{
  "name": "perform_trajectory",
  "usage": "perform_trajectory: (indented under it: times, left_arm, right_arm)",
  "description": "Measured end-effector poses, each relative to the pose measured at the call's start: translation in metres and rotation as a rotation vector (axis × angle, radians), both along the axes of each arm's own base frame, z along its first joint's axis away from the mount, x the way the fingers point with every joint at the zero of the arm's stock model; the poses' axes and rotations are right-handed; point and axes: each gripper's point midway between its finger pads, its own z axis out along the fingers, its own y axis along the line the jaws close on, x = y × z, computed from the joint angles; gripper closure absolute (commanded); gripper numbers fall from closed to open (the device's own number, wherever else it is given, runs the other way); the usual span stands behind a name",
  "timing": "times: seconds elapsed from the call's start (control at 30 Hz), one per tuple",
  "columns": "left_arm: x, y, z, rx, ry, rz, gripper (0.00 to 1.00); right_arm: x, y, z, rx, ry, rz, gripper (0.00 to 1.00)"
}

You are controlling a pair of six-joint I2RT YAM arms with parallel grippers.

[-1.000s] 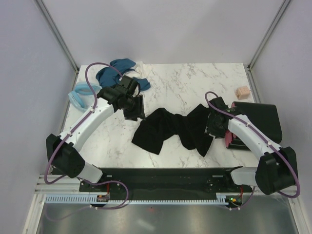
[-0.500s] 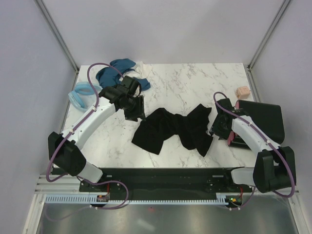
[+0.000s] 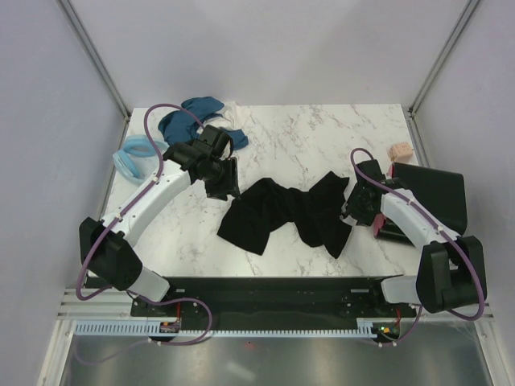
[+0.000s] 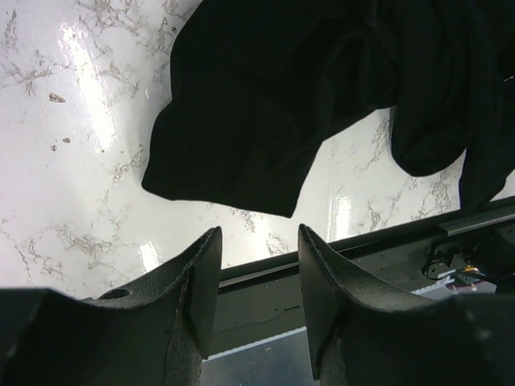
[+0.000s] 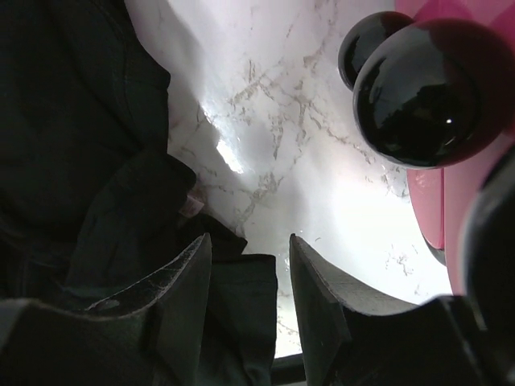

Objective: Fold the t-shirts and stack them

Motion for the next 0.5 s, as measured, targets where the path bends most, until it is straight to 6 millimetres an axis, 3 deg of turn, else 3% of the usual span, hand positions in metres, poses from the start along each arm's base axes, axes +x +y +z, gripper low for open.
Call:
perform_trajectory:
  times: [0.5]
  left_arm:
    - [0.000,0.000,0.000,0.000,0.000,0.000,0.50]
  right_arm:
    - [0.002,0.010,-0.001,0.030,-0.023,0.029,0.52]
